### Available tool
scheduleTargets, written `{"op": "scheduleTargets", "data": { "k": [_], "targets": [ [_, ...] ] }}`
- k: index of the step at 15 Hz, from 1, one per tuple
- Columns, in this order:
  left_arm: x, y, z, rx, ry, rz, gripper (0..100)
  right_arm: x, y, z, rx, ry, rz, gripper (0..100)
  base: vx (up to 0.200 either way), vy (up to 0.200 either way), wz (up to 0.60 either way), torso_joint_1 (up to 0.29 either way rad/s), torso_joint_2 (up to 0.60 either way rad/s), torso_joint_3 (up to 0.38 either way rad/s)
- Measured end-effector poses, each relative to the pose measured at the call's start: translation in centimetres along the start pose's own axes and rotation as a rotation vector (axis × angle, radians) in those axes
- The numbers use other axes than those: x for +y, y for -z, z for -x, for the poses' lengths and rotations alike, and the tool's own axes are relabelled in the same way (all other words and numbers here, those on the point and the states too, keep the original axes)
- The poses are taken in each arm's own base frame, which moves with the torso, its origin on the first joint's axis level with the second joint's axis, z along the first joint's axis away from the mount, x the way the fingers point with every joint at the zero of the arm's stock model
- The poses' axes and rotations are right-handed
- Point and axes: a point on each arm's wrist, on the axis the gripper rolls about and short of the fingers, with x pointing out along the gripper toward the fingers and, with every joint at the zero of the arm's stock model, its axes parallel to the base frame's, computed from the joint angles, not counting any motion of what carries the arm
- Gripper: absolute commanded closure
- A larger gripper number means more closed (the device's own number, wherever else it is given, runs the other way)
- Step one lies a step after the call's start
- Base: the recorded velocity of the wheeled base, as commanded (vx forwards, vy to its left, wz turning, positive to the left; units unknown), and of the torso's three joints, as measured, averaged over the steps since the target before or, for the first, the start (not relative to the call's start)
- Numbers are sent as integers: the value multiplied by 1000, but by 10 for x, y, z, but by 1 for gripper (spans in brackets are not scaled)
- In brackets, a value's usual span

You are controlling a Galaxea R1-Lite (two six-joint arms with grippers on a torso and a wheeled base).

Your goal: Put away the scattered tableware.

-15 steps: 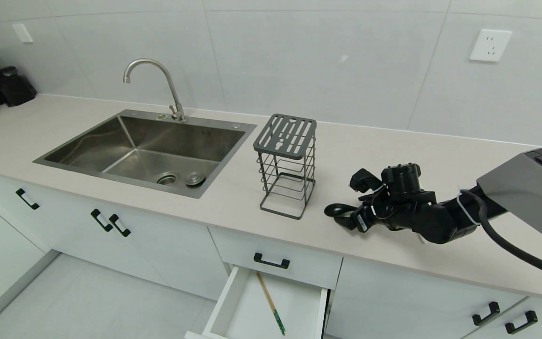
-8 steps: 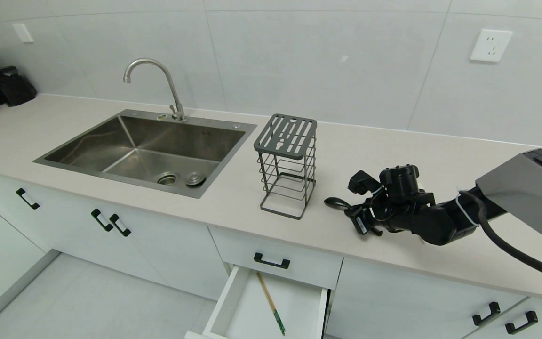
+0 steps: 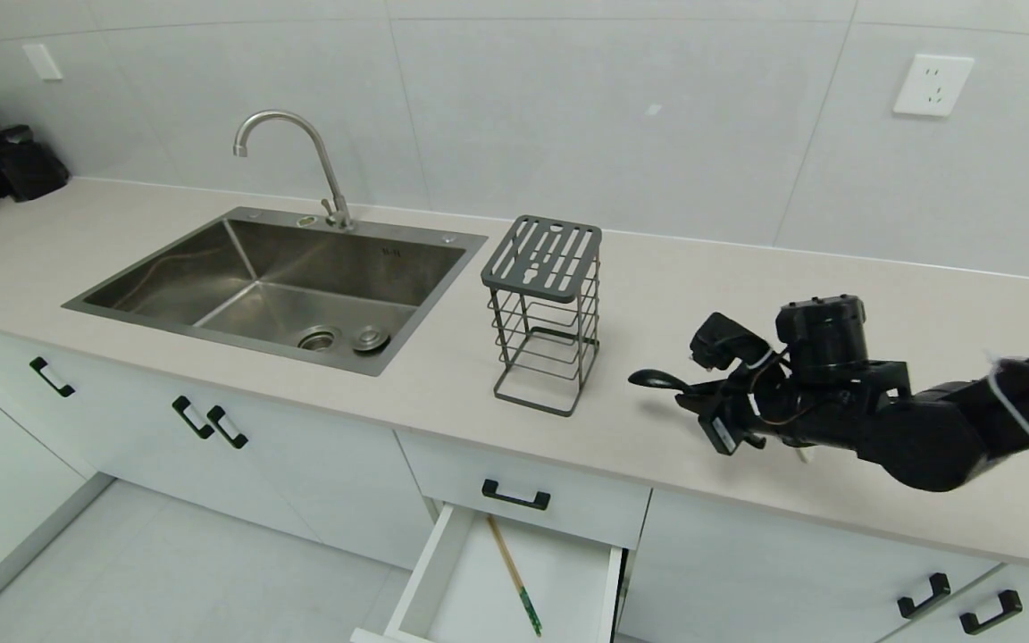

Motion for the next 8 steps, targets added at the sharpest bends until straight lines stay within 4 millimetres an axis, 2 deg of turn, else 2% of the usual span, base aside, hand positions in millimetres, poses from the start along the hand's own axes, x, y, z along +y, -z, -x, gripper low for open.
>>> {"op": "scheduleTargets", "data": {
  "k": [2,4,6,8],
  "targets": [
    [0,0,0,0,0,0,0,13,-3,36,-32,-17,14,100,0,0,0,0,0,0],
    [0,0,0,0,0,0,0,37,-1,67,-53,-61,19,100,0,0,0,0,0,0],
    [0,0,0,0,0,0,0,56,0,90,-82,-102,32,100,0,0,0,0,0,0],
    [0,0,0,0,0,0,0,66,3,105,-99,-124,43,100,0,0,0,0,0,0]
  ]
}}
